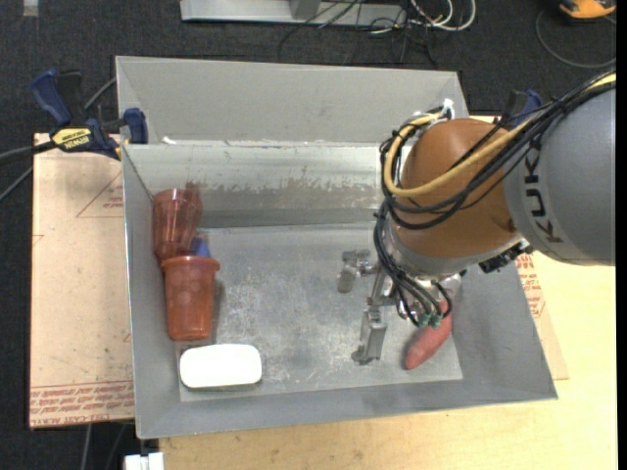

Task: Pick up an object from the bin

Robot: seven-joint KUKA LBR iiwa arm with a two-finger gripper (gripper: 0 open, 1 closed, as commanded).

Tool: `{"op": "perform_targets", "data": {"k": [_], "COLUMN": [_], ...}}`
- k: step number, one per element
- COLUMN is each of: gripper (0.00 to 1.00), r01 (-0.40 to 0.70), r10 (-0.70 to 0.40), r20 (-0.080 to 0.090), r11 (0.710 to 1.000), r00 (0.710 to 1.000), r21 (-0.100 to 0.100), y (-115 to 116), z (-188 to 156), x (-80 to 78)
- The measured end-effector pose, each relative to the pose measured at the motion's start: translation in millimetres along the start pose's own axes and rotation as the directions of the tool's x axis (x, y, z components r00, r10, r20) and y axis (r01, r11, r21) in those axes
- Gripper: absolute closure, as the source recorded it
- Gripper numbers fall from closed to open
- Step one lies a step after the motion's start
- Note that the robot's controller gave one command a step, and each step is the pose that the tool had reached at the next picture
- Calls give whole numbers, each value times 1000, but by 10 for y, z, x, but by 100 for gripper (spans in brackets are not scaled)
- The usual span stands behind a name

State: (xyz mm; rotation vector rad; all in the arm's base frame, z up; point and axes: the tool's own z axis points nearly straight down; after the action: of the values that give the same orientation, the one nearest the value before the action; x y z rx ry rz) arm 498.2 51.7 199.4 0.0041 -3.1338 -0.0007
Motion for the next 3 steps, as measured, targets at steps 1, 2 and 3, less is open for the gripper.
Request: {"op": "perform_targets", "data": {"k": [1,2,3], "gripper": [0,0,0], "r01": [-3,163,134], "r10": [3,-163,-134], "r20": [8,6,12], "r11": [1000,987,991], "r00": [1000,987,991], "r21": [-1,0,2], "y": [-5,-311,-952], "z": [-43,916,546], "x": [-15,-55,-63]}}
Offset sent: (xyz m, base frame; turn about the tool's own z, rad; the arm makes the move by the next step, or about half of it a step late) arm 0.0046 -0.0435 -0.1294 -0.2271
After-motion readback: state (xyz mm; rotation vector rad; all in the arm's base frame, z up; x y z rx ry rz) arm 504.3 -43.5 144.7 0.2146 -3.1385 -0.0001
